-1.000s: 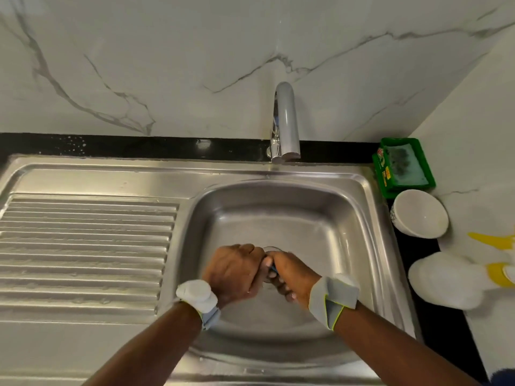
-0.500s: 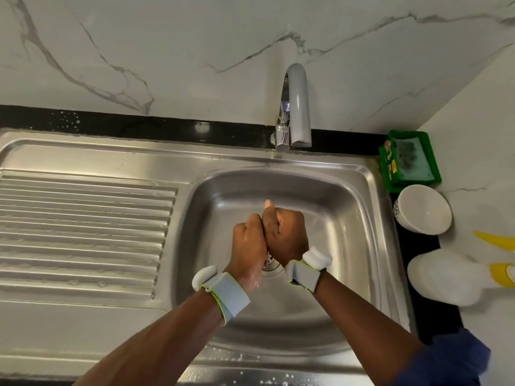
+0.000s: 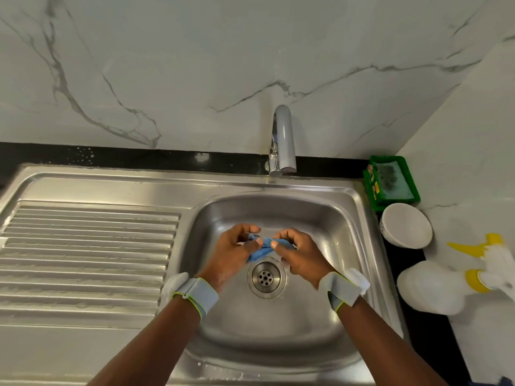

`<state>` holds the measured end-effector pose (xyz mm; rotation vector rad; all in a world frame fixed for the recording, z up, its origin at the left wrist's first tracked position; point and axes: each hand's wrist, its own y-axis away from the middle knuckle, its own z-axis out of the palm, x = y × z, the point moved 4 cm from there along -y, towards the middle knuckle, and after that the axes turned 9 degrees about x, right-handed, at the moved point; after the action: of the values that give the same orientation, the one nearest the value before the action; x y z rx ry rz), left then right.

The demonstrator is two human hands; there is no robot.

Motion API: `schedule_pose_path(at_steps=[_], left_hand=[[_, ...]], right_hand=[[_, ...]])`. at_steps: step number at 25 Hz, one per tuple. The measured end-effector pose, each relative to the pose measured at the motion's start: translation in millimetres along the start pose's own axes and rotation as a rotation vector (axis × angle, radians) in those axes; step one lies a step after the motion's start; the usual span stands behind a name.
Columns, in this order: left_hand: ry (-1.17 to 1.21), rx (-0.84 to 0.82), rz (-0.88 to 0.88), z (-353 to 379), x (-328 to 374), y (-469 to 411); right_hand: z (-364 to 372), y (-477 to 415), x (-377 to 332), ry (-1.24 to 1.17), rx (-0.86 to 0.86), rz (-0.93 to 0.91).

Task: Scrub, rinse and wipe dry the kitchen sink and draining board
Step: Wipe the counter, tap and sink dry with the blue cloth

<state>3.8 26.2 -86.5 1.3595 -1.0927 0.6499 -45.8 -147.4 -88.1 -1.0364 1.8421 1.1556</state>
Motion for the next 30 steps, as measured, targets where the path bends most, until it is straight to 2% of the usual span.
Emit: schedule_pose_path(at_steps=[2,6,8,12,14,17,22,25,28,30], left_hand=[[0.046,-0.007,0.059,-5,8,2],[0.203,-0.083,0.068,-7,23,15],[0.256,-0.118,0.058,-12,26,20],[0.109,-0.05,0.062,-24,37,34],[0.024,-0.043,0.112,-25,44,41],[-0.007,-0.049,0.263,-28,55,54],[-0.076,0.115,0.394,-49,58,67],[-0.124,0.105,0.44,-61,55,72],[-0.02,0.063,0.43,-69,57,85],[0.003,0.023,0.415,-73,56,91]], right_hand=[[-5,4,1,0.051,0.017,-0.028],[-2,25,-8,-0.21,-0.079,0.1],[-1,33,-11,-0.225,-0.072,0.094],[-7,44,-13,-0.546,0.068,0.203],[-7,52,-19,-0.513,0.064,0.135],[-3,63,-31,-0.317,0.085,-0.013],[-9,75,-41,-0.445,0.109,-0.023],[-2,82,-44,-0.411,-0.011,-0.037],[8,92,-49,-0.436,-0.193,0.006],[13,98,-54,-0.436,-0.148,0.018]])
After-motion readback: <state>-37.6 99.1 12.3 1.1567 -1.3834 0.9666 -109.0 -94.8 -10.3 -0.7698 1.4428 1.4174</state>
